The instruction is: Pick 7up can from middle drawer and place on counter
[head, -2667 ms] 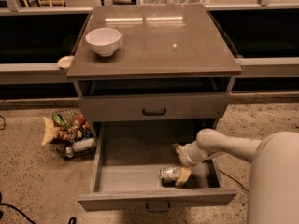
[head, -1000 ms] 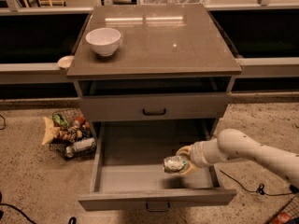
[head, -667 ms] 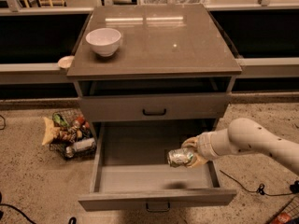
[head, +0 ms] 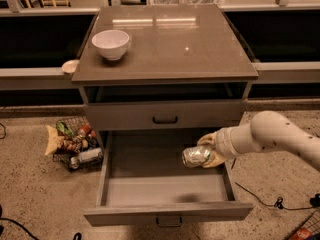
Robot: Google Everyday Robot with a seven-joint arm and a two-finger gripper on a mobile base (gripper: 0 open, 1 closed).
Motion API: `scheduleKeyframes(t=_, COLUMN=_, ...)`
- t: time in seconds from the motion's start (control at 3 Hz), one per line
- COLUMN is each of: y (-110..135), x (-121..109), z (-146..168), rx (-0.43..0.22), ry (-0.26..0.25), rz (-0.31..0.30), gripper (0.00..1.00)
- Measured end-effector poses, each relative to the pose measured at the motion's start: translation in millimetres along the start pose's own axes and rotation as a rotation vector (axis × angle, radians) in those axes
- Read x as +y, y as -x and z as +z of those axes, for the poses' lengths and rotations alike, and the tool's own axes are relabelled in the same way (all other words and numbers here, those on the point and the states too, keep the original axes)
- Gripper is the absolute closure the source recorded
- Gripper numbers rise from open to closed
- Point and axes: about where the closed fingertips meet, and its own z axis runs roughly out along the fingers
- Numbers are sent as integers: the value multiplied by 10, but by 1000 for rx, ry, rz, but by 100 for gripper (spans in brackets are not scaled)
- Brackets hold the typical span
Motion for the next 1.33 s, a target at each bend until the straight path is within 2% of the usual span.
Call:
scheduleKeyframes(t=0.33, y=290, x=-674, z=-667, rx=49, ry=-81, rz=-122, gripper=100)
scheduleKeyframes(t=0.67, y=542, x=-1247, z=-1265, rx=88, ry=-155, rz=-216, gripper=100)
scheduleKeyframes(t=1.0, y=542, x=-1247, z=-1265, rx=88, ry=-155, rz=-216, gripper=100)
scheduleKeyframes(t=1.33, y=602, x=-1456, z=-1378, rx=79, ry=-171, rz=-253, gripper=100)
